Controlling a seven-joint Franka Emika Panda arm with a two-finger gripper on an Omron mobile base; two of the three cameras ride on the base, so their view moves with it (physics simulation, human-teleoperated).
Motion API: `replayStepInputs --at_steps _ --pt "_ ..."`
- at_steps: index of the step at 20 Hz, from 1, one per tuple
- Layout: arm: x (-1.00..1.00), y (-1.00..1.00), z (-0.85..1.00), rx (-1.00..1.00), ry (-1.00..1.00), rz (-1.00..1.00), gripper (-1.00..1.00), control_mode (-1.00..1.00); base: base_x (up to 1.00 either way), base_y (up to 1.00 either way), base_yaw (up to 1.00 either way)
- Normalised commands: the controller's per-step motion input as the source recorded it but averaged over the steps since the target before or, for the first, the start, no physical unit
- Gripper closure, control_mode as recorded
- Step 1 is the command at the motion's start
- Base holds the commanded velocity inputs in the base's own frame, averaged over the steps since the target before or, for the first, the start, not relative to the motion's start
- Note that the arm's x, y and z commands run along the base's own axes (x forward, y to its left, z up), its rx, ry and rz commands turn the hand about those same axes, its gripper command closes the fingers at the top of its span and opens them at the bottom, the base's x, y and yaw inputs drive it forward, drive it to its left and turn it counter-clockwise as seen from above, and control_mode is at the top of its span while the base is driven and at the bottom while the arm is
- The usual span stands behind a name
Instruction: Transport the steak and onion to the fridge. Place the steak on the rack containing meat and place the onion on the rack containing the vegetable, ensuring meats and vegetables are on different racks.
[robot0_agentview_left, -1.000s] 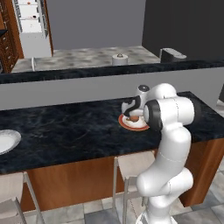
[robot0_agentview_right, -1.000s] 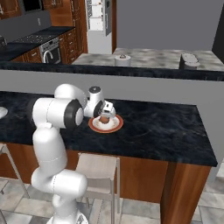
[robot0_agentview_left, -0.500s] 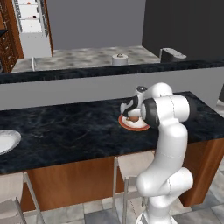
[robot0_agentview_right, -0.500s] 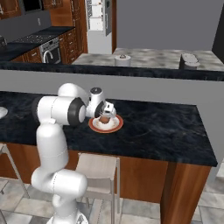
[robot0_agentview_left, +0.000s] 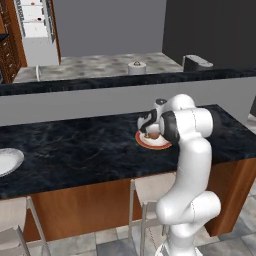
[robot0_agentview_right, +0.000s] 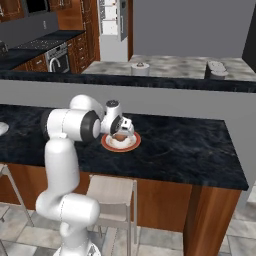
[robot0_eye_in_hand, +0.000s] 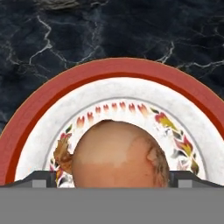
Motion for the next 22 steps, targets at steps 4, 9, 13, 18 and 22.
replayStepInputs --at_steps 4,9,13,18,22 --pt "0.04 0.00 -0.17 0.00 0.02 0.00 -1.00 -1.00 0.00 0.00 0.00" --pt "0.00 0.00 -0.28 0.00 0.09 0.00 -1.00 -1.00 0.00 0.00 0.00" --pt "-0.03 0.00 -0.42 0.00 0.18 0.00 -1.00 -1.00 0.00 0.00 0.00" --pt "0.00 0.00 -0.43 0.00 0.18 0.00 -1.00 -1.00 0.00 0.00 0.00" --pt "0.00 0.00 -0.49 0.00 0.22 -0.01 1.00 -1.00 0.00 0.00 0.00"
